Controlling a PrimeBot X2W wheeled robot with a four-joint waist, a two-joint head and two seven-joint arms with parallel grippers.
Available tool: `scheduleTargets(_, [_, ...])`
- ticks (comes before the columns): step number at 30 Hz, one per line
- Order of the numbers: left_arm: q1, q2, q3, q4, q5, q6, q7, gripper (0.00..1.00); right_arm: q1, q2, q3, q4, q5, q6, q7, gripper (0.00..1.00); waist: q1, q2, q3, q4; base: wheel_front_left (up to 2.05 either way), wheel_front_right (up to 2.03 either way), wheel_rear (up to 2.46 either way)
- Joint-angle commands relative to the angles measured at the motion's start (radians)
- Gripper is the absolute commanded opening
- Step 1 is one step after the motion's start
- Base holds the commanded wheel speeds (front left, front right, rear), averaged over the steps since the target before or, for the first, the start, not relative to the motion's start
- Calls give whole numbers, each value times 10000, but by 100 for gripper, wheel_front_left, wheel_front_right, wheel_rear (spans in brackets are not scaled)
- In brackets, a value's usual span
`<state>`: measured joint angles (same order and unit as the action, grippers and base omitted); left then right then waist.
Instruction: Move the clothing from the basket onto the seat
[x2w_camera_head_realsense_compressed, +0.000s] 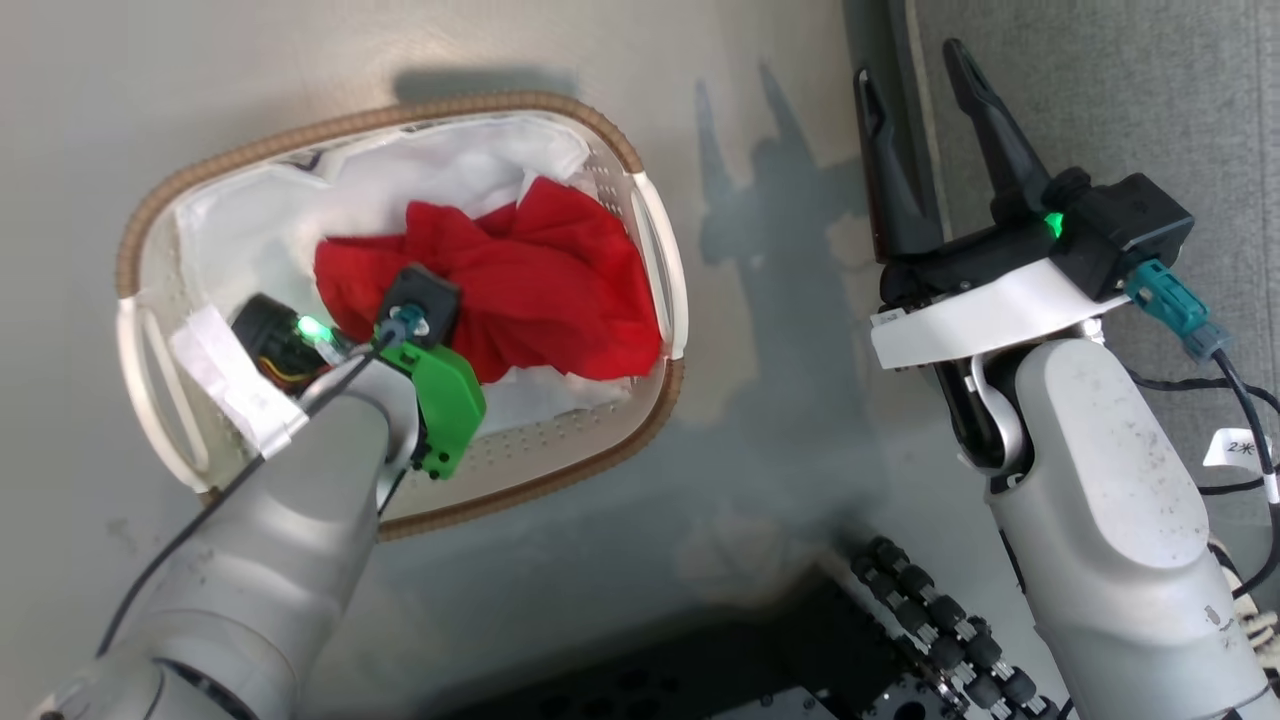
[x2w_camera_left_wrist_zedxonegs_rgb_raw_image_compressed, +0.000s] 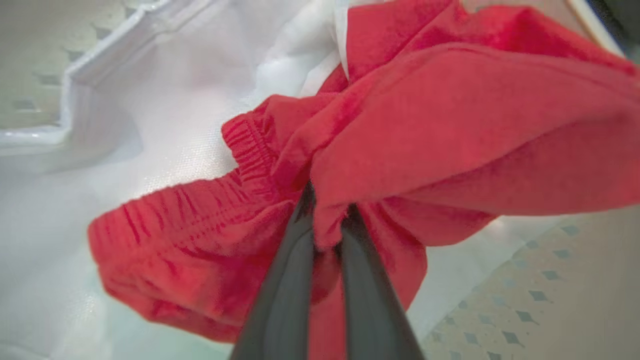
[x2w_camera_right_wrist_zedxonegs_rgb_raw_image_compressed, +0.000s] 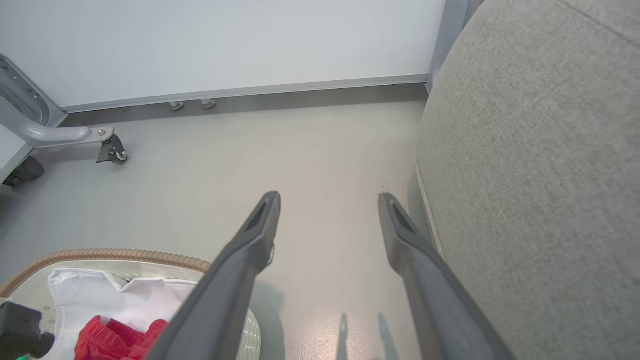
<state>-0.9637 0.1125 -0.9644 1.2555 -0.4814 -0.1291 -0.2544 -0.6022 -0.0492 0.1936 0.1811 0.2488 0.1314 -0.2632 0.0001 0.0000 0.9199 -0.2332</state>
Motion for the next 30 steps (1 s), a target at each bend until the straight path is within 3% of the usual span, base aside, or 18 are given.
scheduleTargets(1, [237, 12, 108, -79, -88, -21, -72, 0, 188, -38, -32, 106, -64, -14, -22, 100, -1, 0, -617, 239, 0, 0, 0])
scheduleTargets(9, [1309, 271, 989, -1831, -271, 238, -114, 0, 699, -41, -70, 535, -302, -14, -22, 100, -1, 0, -1999, 759, 0, 0, 0])
scheduleTargets(16, [2791, 509, 2137, -3546, 148, 207, -116, 0, 1367, -44, -74, 947, -530, -14, -22, 100, -1, 0, -3372, 1090, 0, 0, 0])
scheduleTargets(30, [5158, 130, 5009, -6208, 1029, 87, -116, 0, 2741, -43, -102, 1423, -748, -14, -22, 100, -1, 0, -5806, 1602, 0, 0, 0])
